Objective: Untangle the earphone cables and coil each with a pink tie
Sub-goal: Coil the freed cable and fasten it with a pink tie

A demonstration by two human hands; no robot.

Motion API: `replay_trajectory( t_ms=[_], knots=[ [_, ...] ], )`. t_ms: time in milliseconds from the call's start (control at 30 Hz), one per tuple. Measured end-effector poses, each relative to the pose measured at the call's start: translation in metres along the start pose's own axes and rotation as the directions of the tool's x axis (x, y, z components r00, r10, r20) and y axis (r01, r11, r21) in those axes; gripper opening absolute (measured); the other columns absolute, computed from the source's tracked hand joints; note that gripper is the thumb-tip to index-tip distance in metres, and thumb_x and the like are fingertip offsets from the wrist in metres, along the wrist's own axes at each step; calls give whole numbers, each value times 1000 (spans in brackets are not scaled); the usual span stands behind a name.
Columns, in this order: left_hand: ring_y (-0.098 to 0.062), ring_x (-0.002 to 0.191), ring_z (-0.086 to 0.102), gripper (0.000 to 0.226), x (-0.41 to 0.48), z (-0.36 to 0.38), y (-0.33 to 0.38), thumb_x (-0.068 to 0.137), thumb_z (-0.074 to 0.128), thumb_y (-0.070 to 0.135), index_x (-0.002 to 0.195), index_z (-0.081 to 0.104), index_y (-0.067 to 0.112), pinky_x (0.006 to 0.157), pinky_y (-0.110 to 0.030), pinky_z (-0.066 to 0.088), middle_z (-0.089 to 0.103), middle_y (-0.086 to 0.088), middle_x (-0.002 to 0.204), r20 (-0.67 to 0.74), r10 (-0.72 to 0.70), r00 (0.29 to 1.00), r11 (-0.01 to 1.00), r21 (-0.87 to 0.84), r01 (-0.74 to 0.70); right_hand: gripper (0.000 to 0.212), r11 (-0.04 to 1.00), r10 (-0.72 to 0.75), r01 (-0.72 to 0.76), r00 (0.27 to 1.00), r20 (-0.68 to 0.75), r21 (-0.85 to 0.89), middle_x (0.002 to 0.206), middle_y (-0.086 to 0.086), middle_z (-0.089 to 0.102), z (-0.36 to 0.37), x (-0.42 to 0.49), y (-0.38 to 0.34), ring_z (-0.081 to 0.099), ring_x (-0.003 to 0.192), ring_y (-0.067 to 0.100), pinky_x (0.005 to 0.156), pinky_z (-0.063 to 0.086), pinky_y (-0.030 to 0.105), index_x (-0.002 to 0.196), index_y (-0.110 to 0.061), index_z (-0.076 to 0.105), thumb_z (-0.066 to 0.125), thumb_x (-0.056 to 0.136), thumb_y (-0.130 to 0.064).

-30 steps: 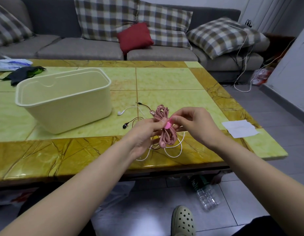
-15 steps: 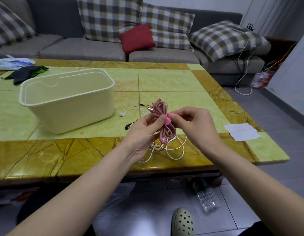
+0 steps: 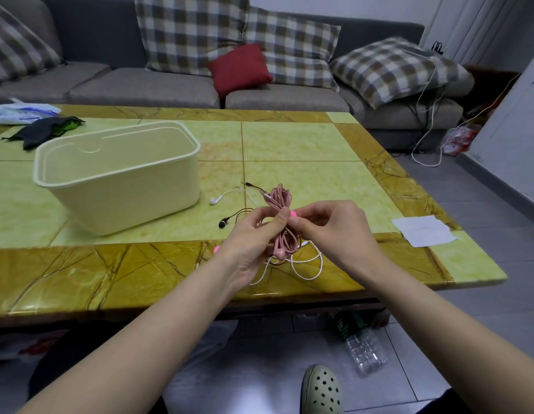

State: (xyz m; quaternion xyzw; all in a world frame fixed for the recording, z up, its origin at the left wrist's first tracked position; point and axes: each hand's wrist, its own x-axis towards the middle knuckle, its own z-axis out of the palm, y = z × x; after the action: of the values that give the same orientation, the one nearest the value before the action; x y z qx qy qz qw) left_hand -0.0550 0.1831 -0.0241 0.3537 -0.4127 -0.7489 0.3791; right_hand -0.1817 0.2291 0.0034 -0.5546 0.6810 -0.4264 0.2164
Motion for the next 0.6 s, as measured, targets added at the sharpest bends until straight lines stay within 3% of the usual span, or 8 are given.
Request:
replay_trajectory(
  t_ms=[67,167,233,367,433,500,600],
  knots=[
    [-10,33,44,25,0,-2,-2,87,58,22,105,50,5,37,-18,38,53,1,42,31,11,999,999,43,-12,15,999,-3,4,1000,20,-46,72,-2,70,0,0,0,67,70,6,66,52,20,87,-13,74,72,82,-27],
    [-13,36,49,44,-2,-3,-2,79,62,29,113,51,3,46,-21,43,61,-5,52,96,12,995,983,180,-30,14,998,21,-16,997,77,-56,73,2,70,-3,0,3,67,70,12,69,54,27,85,-11,72,70,84,-25],
    [-13,38,51,42,-2,-6,2,82,61,28,114,53,4,52,-24,45,63,-6,57,145,-11,989,965,259,-27,10,998,48,-43,991,129,-38,71,4,70,-7,1,5,67,65,12,72,56,32,81,-12,70,70,83,-22],
    [-23,62,52,57,-2,-14,7,73,62,35,117,51,1,56,-24,48,65,-2,64,227,-122,966,941,337,40,12,996,84,-85,967,240,-4,75,10,71,-15,-1,6,69,67,16,77,58,35,85,-10,71,69,84,-21],
    [-19,65,56,52,-1,-18,7,72,62,33,114,53,3,58,-23,49,64,-1,69,252,-162,954,953,292,84,12,997,77,-82,960,271,8,78,10,72,-16,-1,4,70,70,18,77,58,37,83,-12,71,69,84,-24],
    [-10,58,58,31,-1,-19,7,75,58,26,102,57,9,60,-25,51,63,-1,70,284,-168,944,981,147,130,12,998,52,-59,966,254,22,78,7,71,-15,0,0,70,72,19,77,58,39,81,-14,70,69,84,-26],
    [-11,59,59,24,1,-17,2,81,54,25,98,57,9,67,-30,51,63,-2,73,265,-118,957,993,5,120,15,985,-75,95,988,135,-145,79,1,69,-8,-2,-3,66,75,15,74,54,31,84,-12,68,67,86,-27]
  ],
)
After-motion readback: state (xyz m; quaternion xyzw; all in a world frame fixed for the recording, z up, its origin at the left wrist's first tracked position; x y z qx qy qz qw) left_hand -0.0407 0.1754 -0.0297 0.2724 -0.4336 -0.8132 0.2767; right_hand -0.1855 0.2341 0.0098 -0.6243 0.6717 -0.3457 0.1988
